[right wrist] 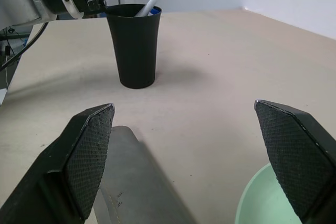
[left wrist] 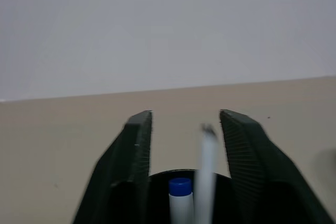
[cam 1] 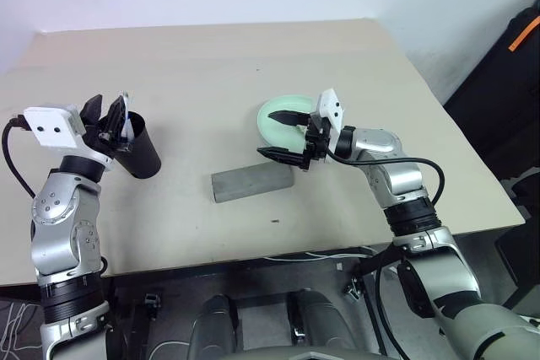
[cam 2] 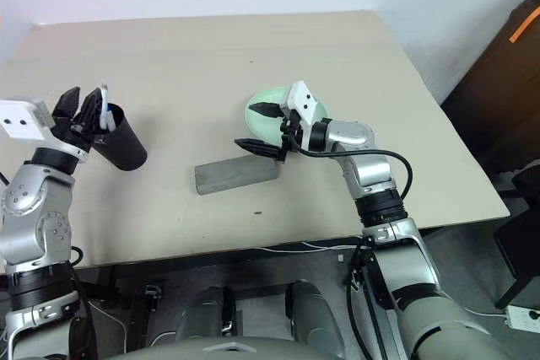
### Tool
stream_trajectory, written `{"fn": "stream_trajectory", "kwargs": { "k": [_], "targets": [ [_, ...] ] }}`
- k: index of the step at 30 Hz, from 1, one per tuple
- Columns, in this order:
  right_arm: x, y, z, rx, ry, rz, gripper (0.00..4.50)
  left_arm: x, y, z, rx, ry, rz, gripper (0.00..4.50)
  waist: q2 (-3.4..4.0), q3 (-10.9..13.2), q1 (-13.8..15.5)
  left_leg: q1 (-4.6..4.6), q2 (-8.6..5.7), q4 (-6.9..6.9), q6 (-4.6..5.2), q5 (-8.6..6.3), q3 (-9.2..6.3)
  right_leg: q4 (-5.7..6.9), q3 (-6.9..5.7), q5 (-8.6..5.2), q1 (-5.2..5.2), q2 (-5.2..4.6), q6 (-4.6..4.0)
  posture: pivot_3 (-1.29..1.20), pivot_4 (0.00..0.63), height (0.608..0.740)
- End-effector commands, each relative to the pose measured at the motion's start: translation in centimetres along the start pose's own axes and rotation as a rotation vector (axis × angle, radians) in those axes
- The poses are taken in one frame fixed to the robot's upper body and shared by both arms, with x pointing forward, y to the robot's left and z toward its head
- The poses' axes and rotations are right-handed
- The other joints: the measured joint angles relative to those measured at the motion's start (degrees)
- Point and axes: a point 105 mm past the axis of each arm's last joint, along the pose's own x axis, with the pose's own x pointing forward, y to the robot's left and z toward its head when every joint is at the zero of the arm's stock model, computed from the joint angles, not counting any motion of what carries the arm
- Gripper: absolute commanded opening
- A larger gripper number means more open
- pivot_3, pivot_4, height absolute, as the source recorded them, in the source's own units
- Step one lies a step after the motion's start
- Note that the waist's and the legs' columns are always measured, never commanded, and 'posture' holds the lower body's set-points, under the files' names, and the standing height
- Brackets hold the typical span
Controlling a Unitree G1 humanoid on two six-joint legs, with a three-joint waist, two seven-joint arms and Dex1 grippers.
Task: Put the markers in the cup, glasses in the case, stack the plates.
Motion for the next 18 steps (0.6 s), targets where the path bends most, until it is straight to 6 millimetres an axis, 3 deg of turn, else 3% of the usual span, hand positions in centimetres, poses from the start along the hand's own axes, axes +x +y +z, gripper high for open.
{"fn": "stream_trajectory", "kwargs": {
  "k": [1,4,7,11,16,18],
  "targets": [
    [0.2,0.1,1.5,-0.059,-0.032,0.009,4.50,-0.1,0.0,0.8,0.027,-0.018,-0.008,3.46,0.00,0.00,0.00,0.00,0.00,0.00,0.00,0.00,0.00,0.00,0.00,0.00,0.00,0.00,0.00,0.00,0.150,0.726],
    [0.3,-0.1,1.8,-0.059,-0.043,0.005,4.50,-0.1,-0.1,1.5,0.049,-0.040,-0.022,4.47,0.00,0.00,-0.02,0.00,0.00,0.00,0.00,0.00,0.00,0.00,0.00,0.00,0.00,0.00,0.00,0.00,0.150,0.726],
    [0.2,-0.4,2.0,-0.054,-0.052,-0.004,4.50,-0.3,-0.9,2.7,0.003,-0.080,-0.079,4.47,0.00,0.00,-0.04,0.00,0.00,-0.01,0.00,0.00,0.00,0.00,0.00,0.00,0.00,0.00,0.00,0.00,0.150,0.726],
    [-0.6,-1.4,3.0,-0.024,-0.085,-0.043,4.50,-1.9,-3.4,5.1,-0.092,-0.127,-0.308,4.47,-0.01,0.01,-0.05,-0.04,0.01,-0.01,0.00,0.00,0.01,-0.02,0.00,0.00,-0.02,-0.01,0.00,0.00,0.150,0.726],
    [-2.1,-1.8,3.7,-0.006,-0.121,-0.078,4.50,-4.3,-4.3,6.4,-0.158,-0.102,-0.472,4.47,0.03,0.03,-0.14,0.01,0.03,-0.06,-0.01,0.00,0.01,-0.01,0.01,-0.10,-0.02,-0.01,-0.18,0.00,0.150,0.726],
    [-3.0,-1.7,4.1,-0.001,-0.153,-0.092,4.50,-5.0,-4.4,5.3,-0.155,-0.012,-0.508,4.47,0.03,0.03,-0.11,0.01,0.03,-0.07,-0.01,-0.01,0.01,-0.02,0.01,-0.11,-0.02,-0.02,-0.19,0.00,0.150,0.726]
  ]
}}
